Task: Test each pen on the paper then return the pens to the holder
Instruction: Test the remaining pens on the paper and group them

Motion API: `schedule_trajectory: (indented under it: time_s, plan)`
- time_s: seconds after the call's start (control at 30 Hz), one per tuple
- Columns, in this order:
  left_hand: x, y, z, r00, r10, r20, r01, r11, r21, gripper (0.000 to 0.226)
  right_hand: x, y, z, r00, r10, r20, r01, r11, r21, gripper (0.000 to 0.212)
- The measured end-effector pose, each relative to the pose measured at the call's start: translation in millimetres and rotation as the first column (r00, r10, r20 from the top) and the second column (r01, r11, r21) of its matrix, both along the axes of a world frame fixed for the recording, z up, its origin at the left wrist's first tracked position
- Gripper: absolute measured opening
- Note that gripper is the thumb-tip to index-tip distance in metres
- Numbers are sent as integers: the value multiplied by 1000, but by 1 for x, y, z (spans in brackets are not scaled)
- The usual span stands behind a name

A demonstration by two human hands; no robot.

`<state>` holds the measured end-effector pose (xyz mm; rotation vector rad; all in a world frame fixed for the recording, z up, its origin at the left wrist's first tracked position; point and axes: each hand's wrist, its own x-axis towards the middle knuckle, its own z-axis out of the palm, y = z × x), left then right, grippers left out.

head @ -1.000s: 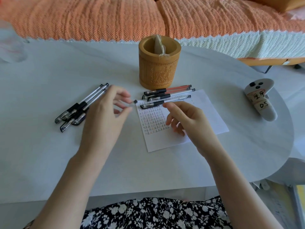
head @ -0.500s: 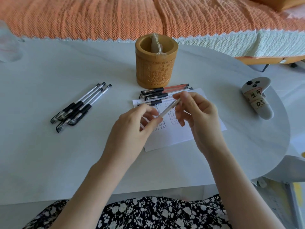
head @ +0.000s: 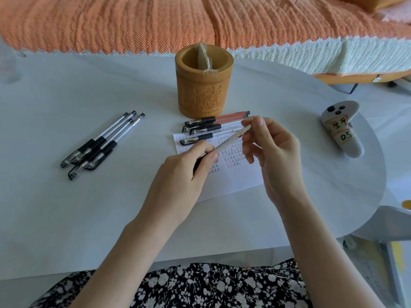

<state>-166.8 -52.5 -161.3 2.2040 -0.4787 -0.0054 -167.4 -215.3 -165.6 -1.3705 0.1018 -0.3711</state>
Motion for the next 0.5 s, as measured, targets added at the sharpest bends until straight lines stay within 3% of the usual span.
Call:
schedule_trajectory:
  time_s: [0.5]
  plan:
    - [1,-12,3,998,-5,-67,0,997,-72,24,1,-5,-4,994,-104,-15,104,994,-25,23]
